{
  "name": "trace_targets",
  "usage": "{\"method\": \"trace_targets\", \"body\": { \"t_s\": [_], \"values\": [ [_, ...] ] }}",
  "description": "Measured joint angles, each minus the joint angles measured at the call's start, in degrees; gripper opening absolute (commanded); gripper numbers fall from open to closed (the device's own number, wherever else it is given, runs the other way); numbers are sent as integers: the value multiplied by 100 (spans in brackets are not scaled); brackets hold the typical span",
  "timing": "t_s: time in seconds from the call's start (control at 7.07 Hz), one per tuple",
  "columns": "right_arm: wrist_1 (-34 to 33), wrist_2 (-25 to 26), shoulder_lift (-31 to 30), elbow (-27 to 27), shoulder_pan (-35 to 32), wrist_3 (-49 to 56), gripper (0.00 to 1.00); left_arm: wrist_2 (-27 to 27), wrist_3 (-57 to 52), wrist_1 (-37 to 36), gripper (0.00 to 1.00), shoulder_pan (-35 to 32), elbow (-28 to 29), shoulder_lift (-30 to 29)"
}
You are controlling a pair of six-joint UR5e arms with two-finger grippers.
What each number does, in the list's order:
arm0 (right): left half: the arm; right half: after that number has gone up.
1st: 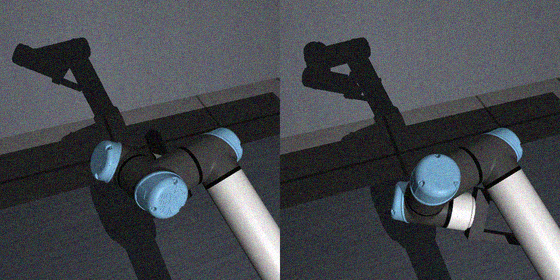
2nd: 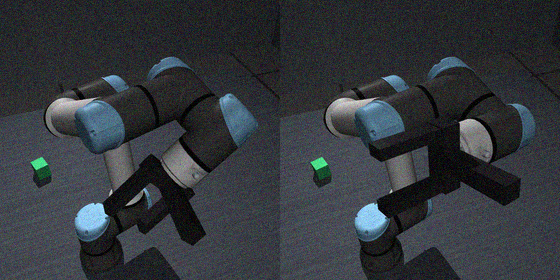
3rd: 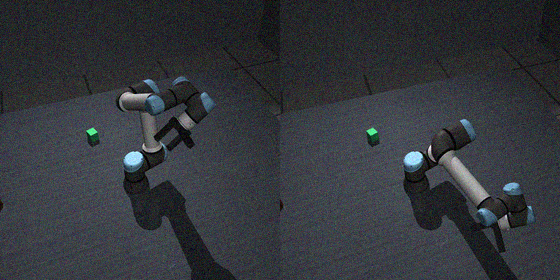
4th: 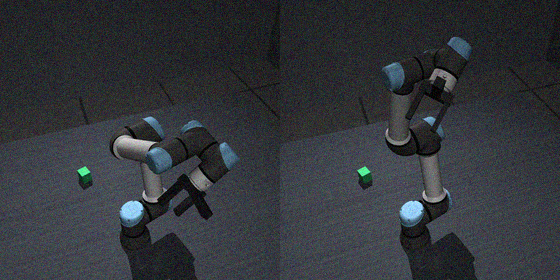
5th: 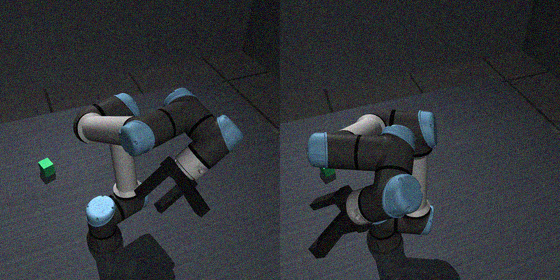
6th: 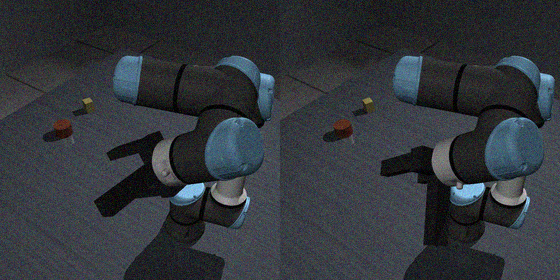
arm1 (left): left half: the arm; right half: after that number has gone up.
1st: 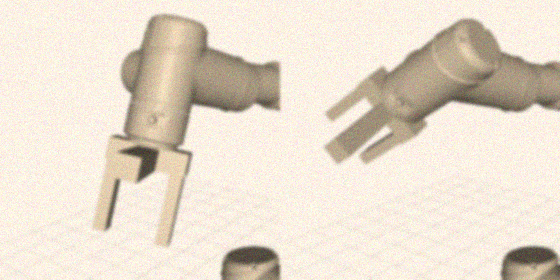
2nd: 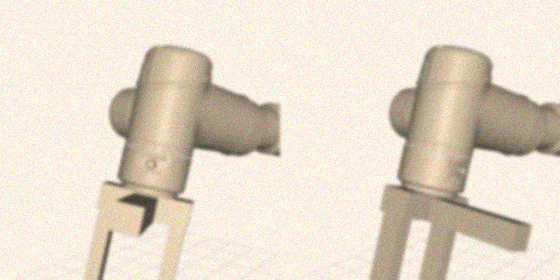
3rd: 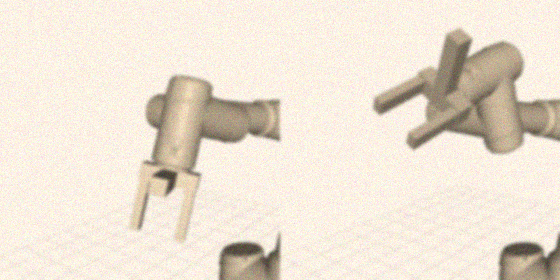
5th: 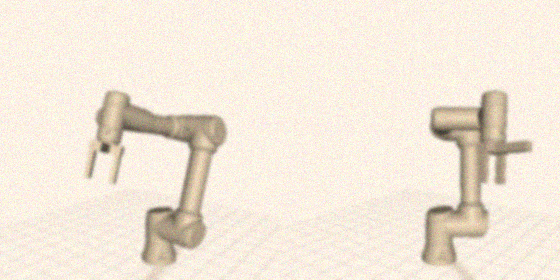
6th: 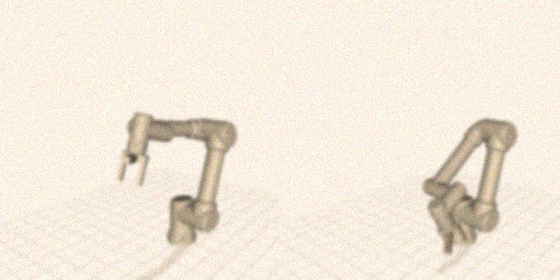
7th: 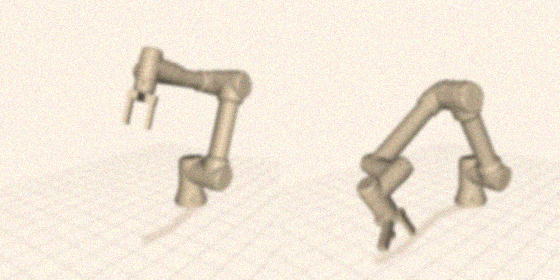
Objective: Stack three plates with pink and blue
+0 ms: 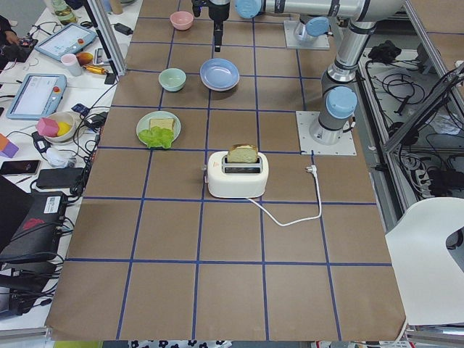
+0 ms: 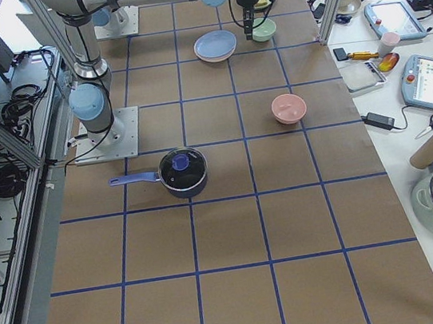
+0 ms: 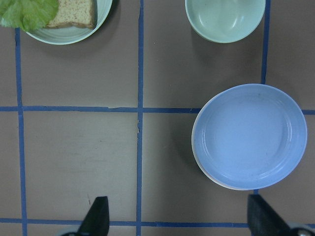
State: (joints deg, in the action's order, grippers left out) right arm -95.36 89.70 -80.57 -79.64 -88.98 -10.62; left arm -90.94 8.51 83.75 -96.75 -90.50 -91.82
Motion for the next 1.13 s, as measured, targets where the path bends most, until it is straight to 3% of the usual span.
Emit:
{"method": "trace_targets", "body": {
  "t_s": [0.28,0.57,1.13],
  "values": [
    [143,-1,-358,-232,-11,292,100,-19,-2,-35,100,7,-11,14],
    [189,0,-395,-307,41,925,100,-38,-1,-44,100,18,-8,31],
    [214,1,-491,-310,47,1128,100,-51,-3,-44,100,25,-10,57]
  ]
}}
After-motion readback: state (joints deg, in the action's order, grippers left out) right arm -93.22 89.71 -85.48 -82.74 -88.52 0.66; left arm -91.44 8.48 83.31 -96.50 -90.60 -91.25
